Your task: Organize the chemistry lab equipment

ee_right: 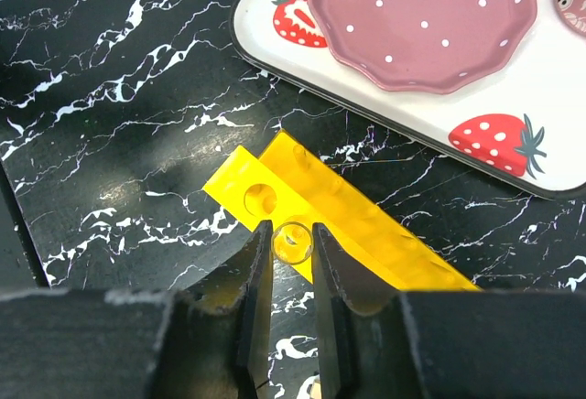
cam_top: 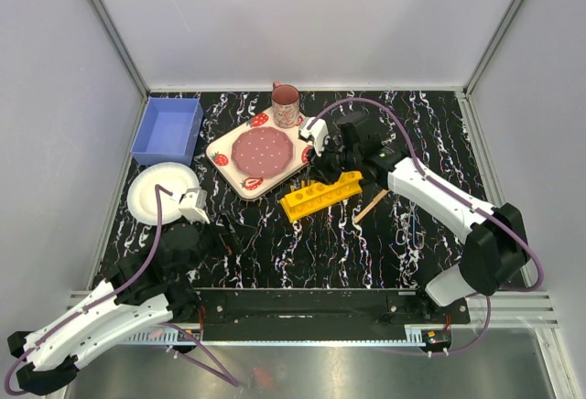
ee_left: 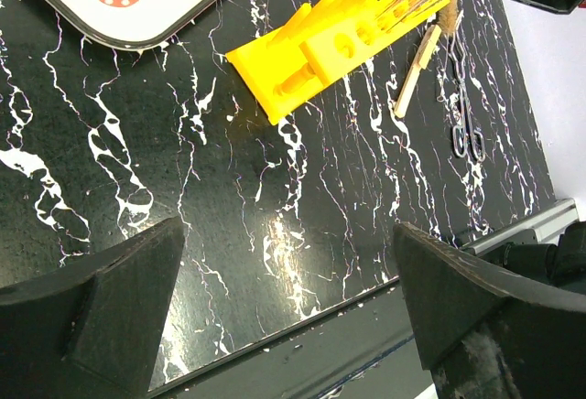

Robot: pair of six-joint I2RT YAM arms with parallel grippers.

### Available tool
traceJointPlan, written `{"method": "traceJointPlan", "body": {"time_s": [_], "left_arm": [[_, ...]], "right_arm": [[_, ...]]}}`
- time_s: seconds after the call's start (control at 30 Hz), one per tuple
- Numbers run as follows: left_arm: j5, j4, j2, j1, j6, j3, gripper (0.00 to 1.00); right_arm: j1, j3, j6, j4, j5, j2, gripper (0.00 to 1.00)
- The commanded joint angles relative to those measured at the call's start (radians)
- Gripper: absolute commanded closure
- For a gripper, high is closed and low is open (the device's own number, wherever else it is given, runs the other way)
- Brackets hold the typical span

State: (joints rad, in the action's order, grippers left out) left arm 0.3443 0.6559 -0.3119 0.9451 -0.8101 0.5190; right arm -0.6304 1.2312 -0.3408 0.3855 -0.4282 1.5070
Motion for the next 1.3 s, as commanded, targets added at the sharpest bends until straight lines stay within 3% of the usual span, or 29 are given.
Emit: {"method": "traceJointPlan", "body": {"time_s": [0.0,1.27], "left_arm": [[-0.010,-0.055,-0.013,-0.003,0.006,0.003,0.01],[-0.030,-0.058,0.028,-0.003,-0.006,-0.031,0.01]], "right_arm": [[-0.014,-0.009,-0.021,-0.027,-0.017,-0.004,0.73],[-0.018,-0.027,-0.061,0.004,-0.072,0.030,0.69]]}}
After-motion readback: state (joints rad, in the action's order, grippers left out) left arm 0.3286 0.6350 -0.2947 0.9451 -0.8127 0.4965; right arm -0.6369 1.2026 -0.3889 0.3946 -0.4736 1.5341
